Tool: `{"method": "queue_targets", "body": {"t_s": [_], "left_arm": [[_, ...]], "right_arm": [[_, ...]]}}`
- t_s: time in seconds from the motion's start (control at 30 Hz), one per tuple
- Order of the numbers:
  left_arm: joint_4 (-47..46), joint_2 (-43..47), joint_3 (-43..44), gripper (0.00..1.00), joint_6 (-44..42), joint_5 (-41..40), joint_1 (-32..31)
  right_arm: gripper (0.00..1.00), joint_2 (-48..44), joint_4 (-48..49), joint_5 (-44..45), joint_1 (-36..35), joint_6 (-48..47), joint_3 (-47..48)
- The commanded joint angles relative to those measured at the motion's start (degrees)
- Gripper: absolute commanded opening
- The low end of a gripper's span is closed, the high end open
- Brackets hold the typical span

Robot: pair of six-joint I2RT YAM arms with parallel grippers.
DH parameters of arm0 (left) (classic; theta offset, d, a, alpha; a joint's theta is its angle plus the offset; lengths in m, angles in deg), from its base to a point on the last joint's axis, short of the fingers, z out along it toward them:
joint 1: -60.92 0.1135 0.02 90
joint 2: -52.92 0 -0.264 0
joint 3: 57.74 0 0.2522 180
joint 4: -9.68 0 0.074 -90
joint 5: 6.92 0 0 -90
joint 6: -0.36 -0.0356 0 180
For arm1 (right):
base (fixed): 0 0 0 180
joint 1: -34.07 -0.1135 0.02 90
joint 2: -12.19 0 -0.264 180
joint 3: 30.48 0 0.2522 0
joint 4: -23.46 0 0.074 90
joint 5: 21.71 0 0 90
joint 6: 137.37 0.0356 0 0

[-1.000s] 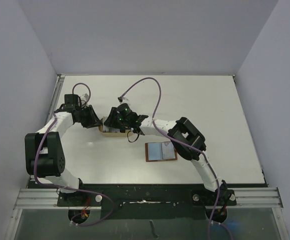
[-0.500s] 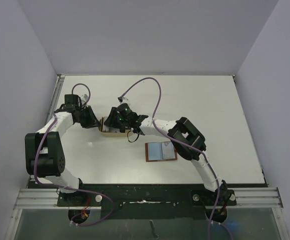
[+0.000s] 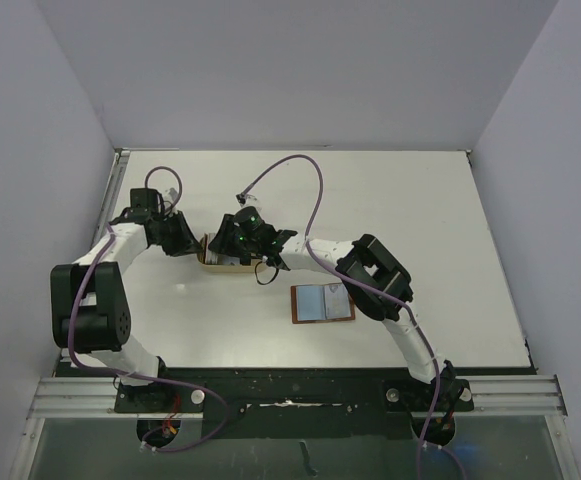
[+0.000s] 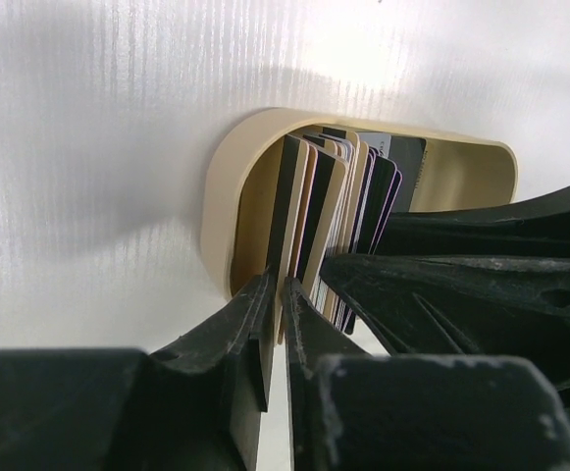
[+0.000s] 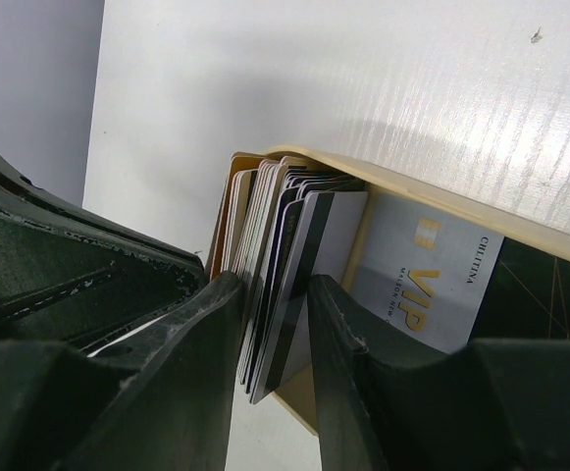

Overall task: Put the credit cards into the card holder
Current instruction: Pick up the credit card from the storage box.

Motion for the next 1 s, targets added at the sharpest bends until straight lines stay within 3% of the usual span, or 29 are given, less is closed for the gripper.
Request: {"method": "queue_targets", "body": {"t_s": [0.0,0.23,0.43,0.97], "left_arm": [[-0.8,-2.1,2.0,0.11,-1.6,-2.0,-0.8],[-0.3,-3.6,3.1,0.17,-2.4,-0.3,-1.3],[0.2,-3.3,3.4,0.0,-2.5,-2.3,-1.3],[2.9,-0.6,6.5,0.0,-3.1,-5.3,-2.5]], "right_arm": [[0.32,1.0,-2.8,1.1,-0.6,-0.9,0.3],[0.33,0.9,-2.7,1.1,-0.6,-0.8,0.2],[0.33,0.6,-2.7,1.1,-0.6,-0.9,-0.2],[0.35,-0.1,0.6,-0.7,-0.2,-0.9,-1.5]]}}
